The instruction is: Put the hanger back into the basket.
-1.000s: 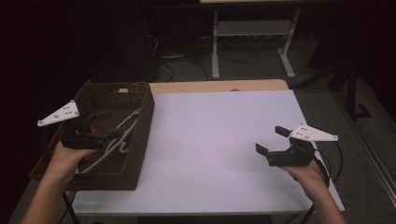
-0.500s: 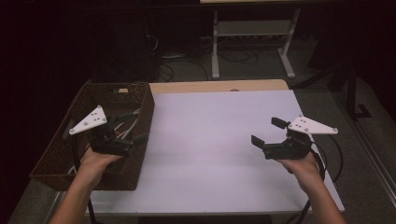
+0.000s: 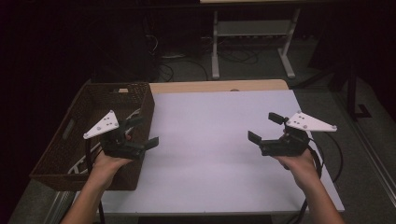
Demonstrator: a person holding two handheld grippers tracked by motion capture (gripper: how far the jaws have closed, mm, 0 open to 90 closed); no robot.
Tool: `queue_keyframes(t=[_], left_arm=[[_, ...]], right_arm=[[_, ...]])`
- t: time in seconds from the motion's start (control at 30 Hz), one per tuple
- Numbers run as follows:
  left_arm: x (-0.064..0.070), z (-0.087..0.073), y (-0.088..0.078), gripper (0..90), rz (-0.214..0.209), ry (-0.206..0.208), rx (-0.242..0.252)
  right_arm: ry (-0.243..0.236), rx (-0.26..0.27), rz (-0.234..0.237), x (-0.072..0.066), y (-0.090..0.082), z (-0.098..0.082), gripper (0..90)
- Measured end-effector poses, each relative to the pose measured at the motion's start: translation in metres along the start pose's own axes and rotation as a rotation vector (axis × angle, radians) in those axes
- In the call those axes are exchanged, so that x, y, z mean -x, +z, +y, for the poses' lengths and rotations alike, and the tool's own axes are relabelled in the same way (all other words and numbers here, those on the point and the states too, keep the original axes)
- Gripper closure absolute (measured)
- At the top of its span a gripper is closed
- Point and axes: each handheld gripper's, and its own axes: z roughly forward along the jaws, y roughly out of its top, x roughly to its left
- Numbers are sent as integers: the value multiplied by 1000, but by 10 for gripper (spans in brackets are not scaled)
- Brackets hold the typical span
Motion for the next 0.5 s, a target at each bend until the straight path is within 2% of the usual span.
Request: queue_keyframes(t=[0.5], left_arm=[[-1,0,-1,0,-5,-7,4]], right_arm=[[-3,-5,2,0,1,-1,5]])
